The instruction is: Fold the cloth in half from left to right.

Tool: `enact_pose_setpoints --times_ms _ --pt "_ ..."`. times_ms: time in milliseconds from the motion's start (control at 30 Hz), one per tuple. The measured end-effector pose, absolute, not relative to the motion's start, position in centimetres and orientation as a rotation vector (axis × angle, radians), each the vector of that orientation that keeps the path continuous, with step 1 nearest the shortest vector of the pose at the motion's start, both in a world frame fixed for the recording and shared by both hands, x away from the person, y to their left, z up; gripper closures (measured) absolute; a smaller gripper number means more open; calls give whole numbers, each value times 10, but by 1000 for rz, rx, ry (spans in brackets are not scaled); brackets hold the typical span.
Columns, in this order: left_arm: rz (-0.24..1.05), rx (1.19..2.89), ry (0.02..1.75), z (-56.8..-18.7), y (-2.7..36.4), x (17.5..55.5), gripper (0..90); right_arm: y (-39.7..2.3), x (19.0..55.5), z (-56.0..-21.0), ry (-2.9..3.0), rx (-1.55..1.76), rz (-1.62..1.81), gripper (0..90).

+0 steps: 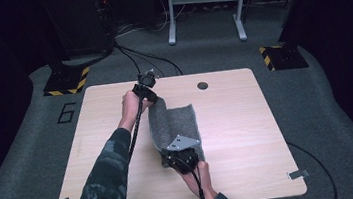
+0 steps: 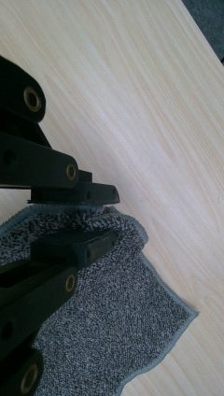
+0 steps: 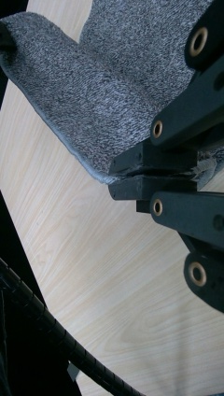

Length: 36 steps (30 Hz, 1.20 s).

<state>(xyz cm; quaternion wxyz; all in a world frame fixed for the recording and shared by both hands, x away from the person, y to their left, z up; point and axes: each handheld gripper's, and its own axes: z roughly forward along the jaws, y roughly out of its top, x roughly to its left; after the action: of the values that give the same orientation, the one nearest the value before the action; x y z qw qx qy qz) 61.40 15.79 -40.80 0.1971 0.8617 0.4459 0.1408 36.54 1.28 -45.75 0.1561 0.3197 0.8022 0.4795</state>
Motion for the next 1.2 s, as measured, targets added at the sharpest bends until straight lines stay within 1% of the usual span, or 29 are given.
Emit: enact_pose_setpoints --times_ms 200,233,267,300,333,433,467,533,600,700,933,1033,1167,1200 --pt "378 2415 1244 -413 149 615 768 11 368 -462 2294 939 1375 876" --pt "364 2415 1241 -416 145 615 759 11 368 -463 2292 949 1373 876" --pt "364 2415 1241 -416 145 615 727 11 368 -463 2292 949 1373 876" --pt "355 2408 1244 -418 143 616 727 10 368 -464 2290 956 1369 876" --pt "354 2405 1259 -420 141 616 564 7 369 -467 2283 976 1361 875" --pt "335 2382 1269 -422 140 616 364 4 369 -470 2286 995 1352 875" --pt "324 2360 1281 -423 141 616 364 4 369 -471 2281 1006 1346 874" --pt "320 2326 1280 -421 146 612 293 -2 370 -476 2282 1019 1321 873" --pt "314 2312 1281 -422 149 611 267 -4 370 -478 2269 1037 1319 872" --pt "305 2283 1289 -425 158 604 256 -9 370 -480 2267 1050 1308 869" --pt "299 2290 1295 -443 172 582 253 -14 368 -484 2257 1082 1280 868" --pt "274 2300 1280 -453 175 576 289 -18 369 -486 2256 1085 1279 868" --pt "231 2261 1306 -458 174 584 315 -20 368 -487 2252 1095 1260 868" --pt "214 2256 1298 -459 173 585 338 -21 367 -487 2253 1102 1255 867"
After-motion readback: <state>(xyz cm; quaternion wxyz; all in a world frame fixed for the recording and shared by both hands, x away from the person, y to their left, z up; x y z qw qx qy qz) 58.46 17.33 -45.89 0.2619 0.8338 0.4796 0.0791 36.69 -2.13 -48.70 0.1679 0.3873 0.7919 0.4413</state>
